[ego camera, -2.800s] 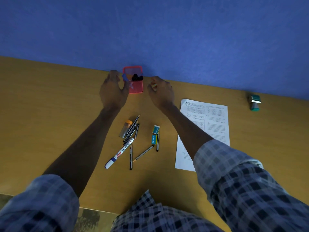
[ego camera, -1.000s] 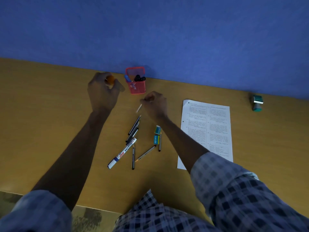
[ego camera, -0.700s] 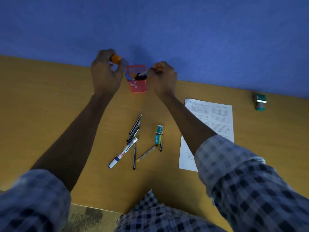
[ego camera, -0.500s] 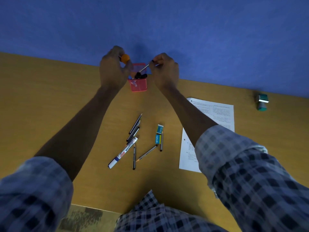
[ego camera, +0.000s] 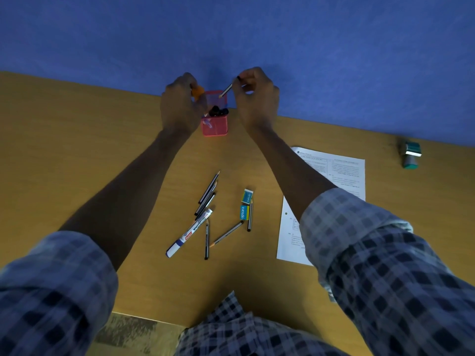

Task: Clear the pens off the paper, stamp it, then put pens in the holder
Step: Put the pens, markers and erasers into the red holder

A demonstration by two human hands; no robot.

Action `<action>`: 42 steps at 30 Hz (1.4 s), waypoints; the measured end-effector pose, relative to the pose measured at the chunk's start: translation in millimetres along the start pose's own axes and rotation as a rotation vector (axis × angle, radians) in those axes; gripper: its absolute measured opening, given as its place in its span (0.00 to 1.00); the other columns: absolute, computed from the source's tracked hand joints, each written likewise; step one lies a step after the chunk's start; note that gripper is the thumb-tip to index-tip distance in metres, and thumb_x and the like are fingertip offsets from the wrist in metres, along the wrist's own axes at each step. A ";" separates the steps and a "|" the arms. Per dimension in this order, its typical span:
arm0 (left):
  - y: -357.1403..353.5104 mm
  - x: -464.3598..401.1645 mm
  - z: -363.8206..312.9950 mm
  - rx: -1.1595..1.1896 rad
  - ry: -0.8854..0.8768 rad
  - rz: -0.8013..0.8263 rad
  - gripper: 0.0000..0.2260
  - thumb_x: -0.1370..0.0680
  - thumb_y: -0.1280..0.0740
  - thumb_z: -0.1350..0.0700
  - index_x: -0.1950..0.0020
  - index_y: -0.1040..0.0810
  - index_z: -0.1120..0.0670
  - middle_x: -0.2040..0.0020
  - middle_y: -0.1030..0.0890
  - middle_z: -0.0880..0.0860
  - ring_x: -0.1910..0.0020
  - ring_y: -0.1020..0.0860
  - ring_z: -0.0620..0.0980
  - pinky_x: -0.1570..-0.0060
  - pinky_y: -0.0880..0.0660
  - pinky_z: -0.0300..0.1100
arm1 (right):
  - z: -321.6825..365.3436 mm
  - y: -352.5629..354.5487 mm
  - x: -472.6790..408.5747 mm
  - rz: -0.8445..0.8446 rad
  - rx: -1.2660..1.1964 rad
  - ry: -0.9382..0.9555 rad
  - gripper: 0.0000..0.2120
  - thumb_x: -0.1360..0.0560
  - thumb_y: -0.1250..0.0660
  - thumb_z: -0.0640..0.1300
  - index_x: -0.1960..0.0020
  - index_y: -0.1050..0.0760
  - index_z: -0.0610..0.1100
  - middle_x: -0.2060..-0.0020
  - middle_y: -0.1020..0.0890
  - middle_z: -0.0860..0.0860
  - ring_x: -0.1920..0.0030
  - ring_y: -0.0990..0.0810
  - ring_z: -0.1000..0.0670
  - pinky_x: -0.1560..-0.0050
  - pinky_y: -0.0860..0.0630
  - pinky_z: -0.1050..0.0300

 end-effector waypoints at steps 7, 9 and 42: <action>-4.0 3.4 5.7 -0.109 0.018 0.014 0.11 0.27 0.30 0.51 0.49 0.21 0.56 0.56 0.16 0.55 0.58 0.18 0.55 0.62 0.30 0.42 | -12.3 -22.2 4.4 0.184 0.204 0.007 0.10 0.26 0.30 0.48 0.47 0.20 0.45 0.54 0.14 0.53 0.53 0.16 0.53 0.52 0.18 0.51; -5.4 2.3 8.3 -0.138 0.026 0.036 0.14 0.27 0.30 0.49 0.48 0.21 0.57 0.57 0.17 0.57 0.59 0.19 0.58 0.60 0.29 0.45 | -17.1 -24.0 7.6 0.212 0.221 -0.003 0.13 0.26 0.30 0.52 0.44 0.21 0.46 0.52 0.14 0.53 0.52 0.16 0.52 0.51 0.19 0.52; -68.4 132.3 52.5 -0.110 0.271 0.510 0.07 0.28 0.29 0.53 0.53 0.16 0.53 0.52 0.15 0.55 0.52 0.18 0.59 0.53 0.21 0.48 | -90.7 -56.0 161.3 0.590 0.457 -0.324 0.11 0.28 0.35 0.50 0.50 0.17 0.48 0.51 0.16 0.42 0.48 0.18 0.37 0.58 0.28 0.55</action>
Point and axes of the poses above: each hand's wrist, its own x-axis away from the middle knuckle, its own y-axis out of the back of the hand, z = x × y, the point moved 7 cm from there along -x, towards the middle knuckle
